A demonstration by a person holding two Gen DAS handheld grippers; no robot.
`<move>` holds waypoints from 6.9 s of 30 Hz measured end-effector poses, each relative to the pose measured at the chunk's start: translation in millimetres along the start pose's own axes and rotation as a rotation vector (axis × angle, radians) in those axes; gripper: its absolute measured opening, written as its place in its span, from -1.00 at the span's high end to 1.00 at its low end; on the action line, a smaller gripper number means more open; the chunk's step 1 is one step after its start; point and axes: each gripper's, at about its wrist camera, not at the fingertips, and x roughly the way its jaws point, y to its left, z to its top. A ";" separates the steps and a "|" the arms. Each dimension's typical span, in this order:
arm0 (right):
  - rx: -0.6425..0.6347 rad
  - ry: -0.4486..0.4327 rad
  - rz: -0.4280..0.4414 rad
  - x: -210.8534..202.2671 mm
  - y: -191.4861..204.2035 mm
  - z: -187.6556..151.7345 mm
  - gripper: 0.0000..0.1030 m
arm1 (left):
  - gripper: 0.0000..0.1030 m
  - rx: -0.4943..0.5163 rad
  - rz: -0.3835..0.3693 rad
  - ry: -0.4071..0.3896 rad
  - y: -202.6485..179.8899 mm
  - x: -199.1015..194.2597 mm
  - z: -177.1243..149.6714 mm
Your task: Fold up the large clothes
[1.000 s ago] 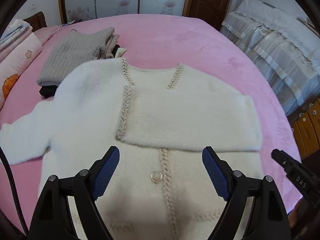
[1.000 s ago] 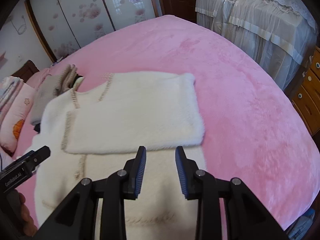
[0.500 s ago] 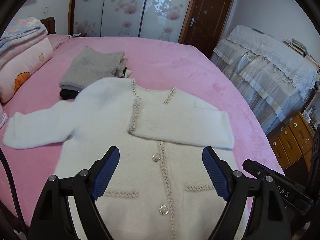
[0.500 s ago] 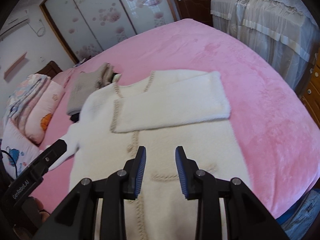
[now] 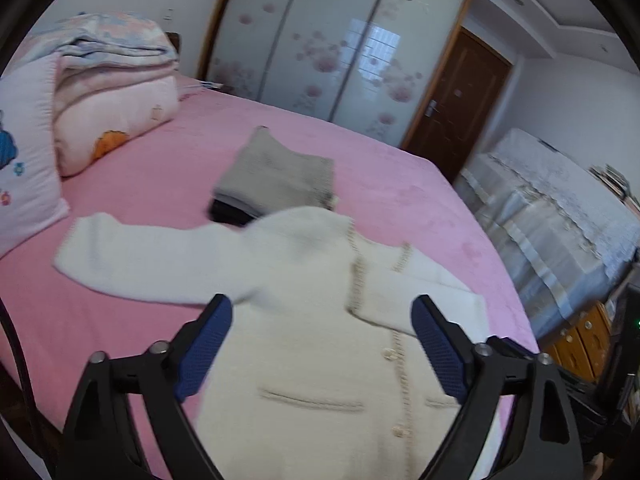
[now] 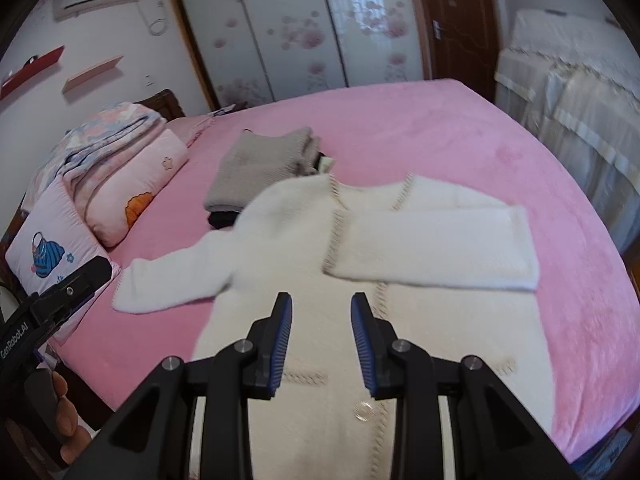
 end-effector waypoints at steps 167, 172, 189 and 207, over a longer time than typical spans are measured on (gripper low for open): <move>0.019 0.181 -0.214 316.7 -172.5 81.3 0.38 | 0.38 0.126 0.223 0.288 87.8 402.5 38.9; 0.038 0.135 -0.182 270.3 -172.1 89.3 0.32 | 0.05 0.023 0.203 0.310 100.5 378.6 71.5; -0.083 0.137 0.040 262.7 -68.7 34.0 0.32 | 0.05 0.124 0.167 0.307 0.9 350.3 -19.1; -0.012 0.150 -0.176 257.0 -155.9 10.2 0.89 | -0.12 0.158 0.162 0.314 33.1 349.6 -31.2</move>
